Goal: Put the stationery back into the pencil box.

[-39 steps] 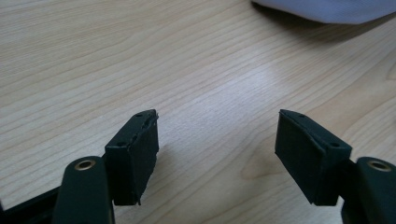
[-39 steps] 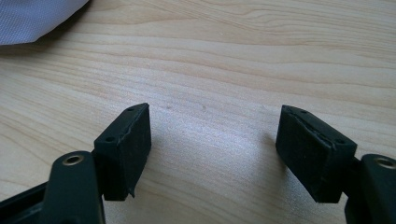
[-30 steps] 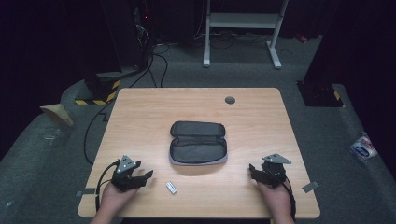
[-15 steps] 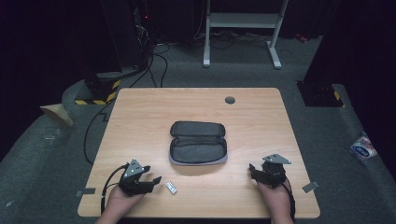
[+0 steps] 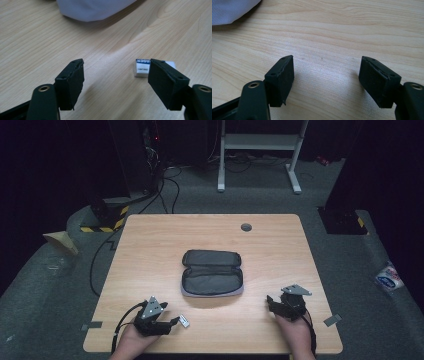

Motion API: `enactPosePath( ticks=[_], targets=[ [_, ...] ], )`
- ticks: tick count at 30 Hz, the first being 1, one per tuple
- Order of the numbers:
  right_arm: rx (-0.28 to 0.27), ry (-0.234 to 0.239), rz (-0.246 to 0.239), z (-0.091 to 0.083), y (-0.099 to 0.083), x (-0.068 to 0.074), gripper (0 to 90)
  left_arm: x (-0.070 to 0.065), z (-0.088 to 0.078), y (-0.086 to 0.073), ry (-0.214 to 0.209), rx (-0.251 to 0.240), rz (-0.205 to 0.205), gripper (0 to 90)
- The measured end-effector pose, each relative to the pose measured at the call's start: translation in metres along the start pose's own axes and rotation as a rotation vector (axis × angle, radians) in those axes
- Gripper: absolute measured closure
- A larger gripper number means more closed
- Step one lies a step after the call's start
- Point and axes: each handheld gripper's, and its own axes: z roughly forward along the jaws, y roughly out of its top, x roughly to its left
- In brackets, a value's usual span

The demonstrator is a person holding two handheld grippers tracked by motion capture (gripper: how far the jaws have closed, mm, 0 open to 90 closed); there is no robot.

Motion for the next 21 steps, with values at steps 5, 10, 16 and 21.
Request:
enactPosePath(
  ticks=[5, 10, 16, 21],
  targets=[
    [0.000, 0.000, -0.004, 0.000, 0.000, 0.000, 28.4, -0.010, 0.003, 0.001, -0.010, 0.007, 0.028, 31.4],
    [-0.001, 0.000, -0.004, 0.000, 0.000, 0.000, 28.5, -0.014, 0.008, 0.003, -0.013, 0.014, 0.043, 33.1],
    [0.000, -0.004, -0.002, -0.001, -0.001, 0.001, 28.6, -0.014, 0.013, 0.006, -0.022, 0.012, 0.060, 35.7],
    [-0.001, -0.005, 0.001, -0.002, -0.002, 0.001, 28.6, -0.017, 0.017, 0.008, -0.026, 0.024, 0.088, 40.4]
  ],
)
